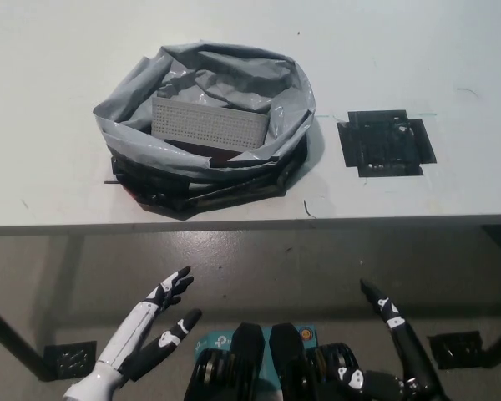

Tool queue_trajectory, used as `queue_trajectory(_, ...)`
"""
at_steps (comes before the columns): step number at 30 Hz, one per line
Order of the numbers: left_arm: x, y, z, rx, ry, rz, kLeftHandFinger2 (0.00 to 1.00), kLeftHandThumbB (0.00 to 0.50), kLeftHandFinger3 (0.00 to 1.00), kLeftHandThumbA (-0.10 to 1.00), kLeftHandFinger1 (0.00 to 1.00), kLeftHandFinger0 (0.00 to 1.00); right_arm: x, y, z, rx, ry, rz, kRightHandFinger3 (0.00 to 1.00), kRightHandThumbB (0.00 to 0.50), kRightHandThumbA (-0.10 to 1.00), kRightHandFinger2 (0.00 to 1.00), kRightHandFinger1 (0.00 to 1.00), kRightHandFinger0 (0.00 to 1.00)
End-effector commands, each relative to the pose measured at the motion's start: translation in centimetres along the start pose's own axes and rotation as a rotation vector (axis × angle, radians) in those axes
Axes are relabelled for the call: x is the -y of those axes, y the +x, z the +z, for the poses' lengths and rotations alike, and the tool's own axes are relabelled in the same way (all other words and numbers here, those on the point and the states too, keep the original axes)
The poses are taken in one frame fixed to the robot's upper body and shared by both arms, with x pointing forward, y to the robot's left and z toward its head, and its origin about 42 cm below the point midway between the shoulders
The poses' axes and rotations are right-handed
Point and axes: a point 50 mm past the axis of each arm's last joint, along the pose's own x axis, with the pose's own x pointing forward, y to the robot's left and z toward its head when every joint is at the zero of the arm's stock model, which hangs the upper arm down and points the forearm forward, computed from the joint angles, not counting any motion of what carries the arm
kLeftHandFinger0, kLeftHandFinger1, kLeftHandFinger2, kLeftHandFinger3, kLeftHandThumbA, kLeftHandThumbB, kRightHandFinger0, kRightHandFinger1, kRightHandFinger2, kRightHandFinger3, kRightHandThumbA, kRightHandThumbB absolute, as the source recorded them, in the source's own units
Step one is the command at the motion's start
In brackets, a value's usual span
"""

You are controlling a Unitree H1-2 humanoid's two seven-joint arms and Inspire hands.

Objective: Use the right hand to pick up a small rectangular container and put it into a plastic bag and lift the bag

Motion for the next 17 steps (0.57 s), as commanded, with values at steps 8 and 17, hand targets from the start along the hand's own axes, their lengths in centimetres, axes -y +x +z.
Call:
queue_trajectory(8,-1.4,-0.7,0.2,0.091,0.031,0.045,1.0,0.25,1.0,0.8,1.0,1.0,-1.3,-1.3,1.8,0.32,-0.059,-0.055,1.0,0.173,0.89,1.0,1.0,1.0)
queue_trajectory(17,-1.2,-1.1,-0.5,0.069,0.022,0.087,1.0,0.229,1.0,0.8,1.0,1.0,-1.1,-0.9,1.6,0.305,-0.084,-0.022,1.0,0.16,0.83,1.0,1.0,1.0)
